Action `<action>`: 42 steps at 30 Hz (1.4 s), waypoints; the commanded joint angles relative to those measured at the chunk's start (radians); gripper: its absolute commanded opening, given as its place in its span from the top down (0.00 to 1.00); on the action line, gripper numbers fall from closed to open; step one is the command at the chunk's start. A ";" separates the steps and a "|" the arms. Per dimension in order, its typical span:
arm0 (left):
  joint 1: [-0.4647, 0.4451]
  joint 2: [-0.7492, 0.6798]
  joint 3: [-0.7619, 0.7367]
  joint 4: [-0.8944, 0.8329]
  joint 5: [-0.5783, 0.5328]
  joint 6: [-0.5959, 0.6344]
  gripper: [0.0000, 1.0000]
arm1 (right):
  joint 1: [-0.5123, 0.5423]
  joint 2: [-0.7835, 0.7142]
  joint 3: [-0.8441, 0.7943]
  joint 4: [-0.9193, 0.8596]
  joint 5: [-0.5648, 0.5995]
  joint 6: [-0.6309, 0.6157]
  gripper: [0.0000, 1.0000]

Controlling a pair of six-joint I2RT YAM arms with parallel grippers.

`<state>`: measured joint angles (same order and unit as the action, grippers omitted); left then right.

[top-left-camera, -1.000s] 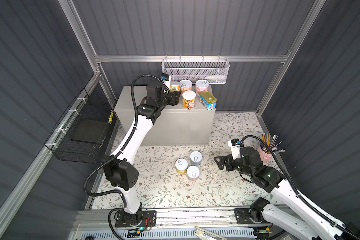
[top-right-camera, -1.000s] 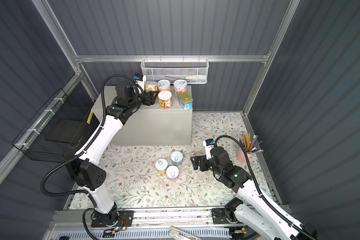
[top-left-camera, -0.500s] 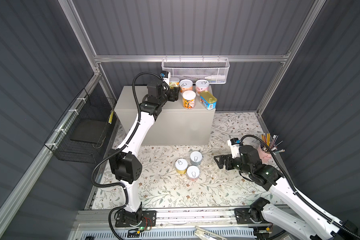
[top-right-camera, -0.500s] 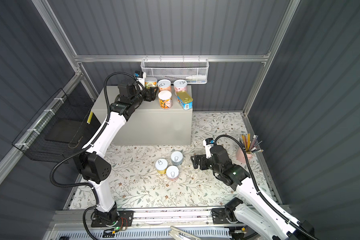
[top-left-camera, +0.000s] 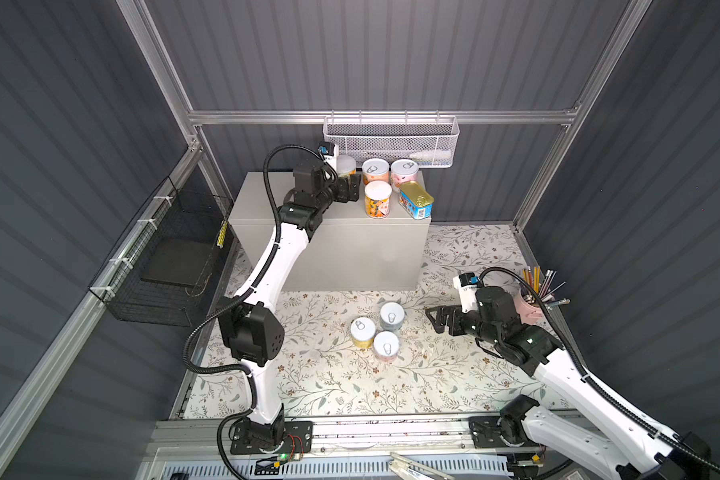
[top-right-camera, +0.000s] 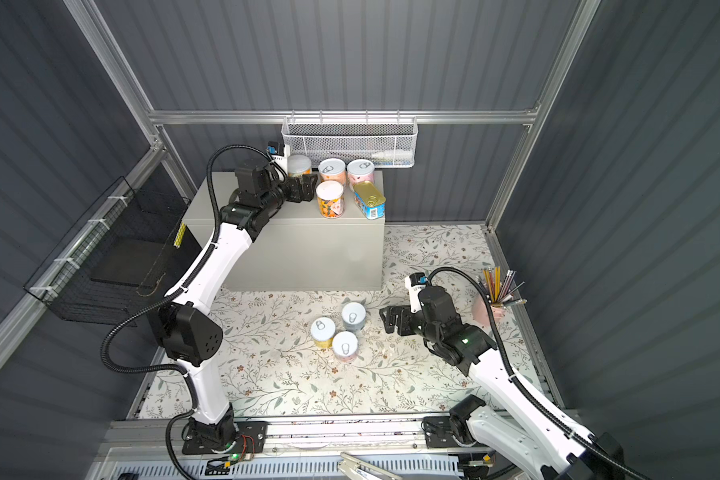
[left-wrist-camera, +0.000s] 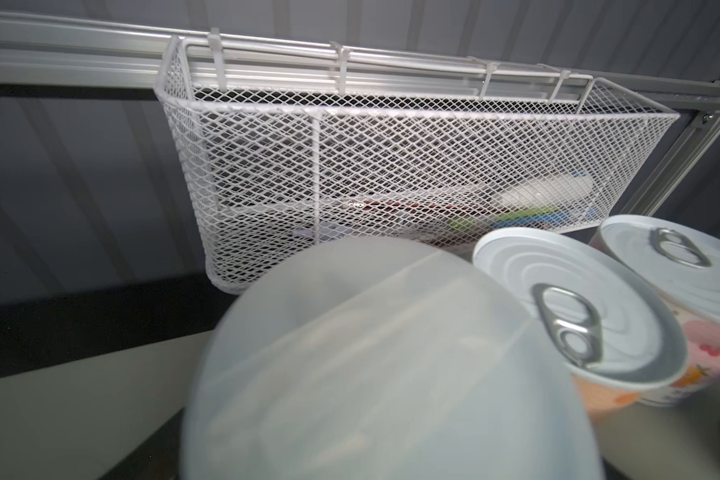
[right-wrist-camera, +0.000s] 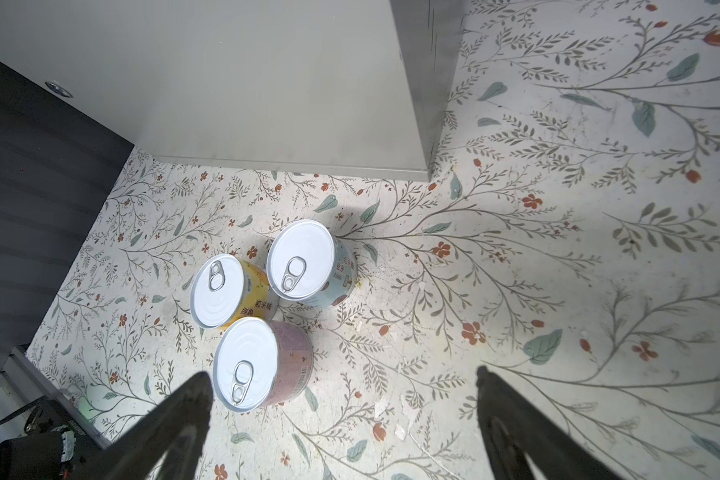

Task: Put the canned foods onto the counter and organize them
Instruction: 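Lower the peach-print can onto the cabinet top beside the pink can, then open and lower the left gripper while the right gripper approaches the cans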

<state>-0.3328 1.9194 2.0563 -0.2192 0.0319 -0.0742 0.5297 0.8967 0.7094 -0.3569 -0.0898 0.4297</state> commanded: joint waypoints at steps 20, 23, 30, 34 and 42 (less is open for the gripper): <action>0.005 -0.334 -0.249 -0.078 -0.023 -0.018 0.00 | -0.007 -0.074 -0.016 -0.070 0.008 0.050 0.01; 0.005 -0.378 -0.278 -0.136 -0.036 0.000 0.00 | -0.008 -0.086 -0.018 -0.085 0.010 0.053 0.01; 0.005 -0.556 -0.459 -0.175 -0.081 0.022 0.00 | -0.011 -0.094 -0.025 -0.142 0.009 0.051 0.01; 0.005 -0.650 -0.571 -0.228 -0.072 0.021 0.00 | -0.010 -0.100 -0.047 -0.166 0.009 0.047 0.01; 0.005 -0.838 -0.807 -0.295 -0.076 -0.039 0.00 | -0.010 -0.091 -0.144 -0.044 -0.085 0.176 0.01</action>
<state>-0.3328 1.1263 1.2907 -0.4641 -0.0414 -0.0826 0.5232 0.8013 0.5953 -0.4648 -0.1230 0.5343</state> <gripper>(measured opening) 0.996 0.989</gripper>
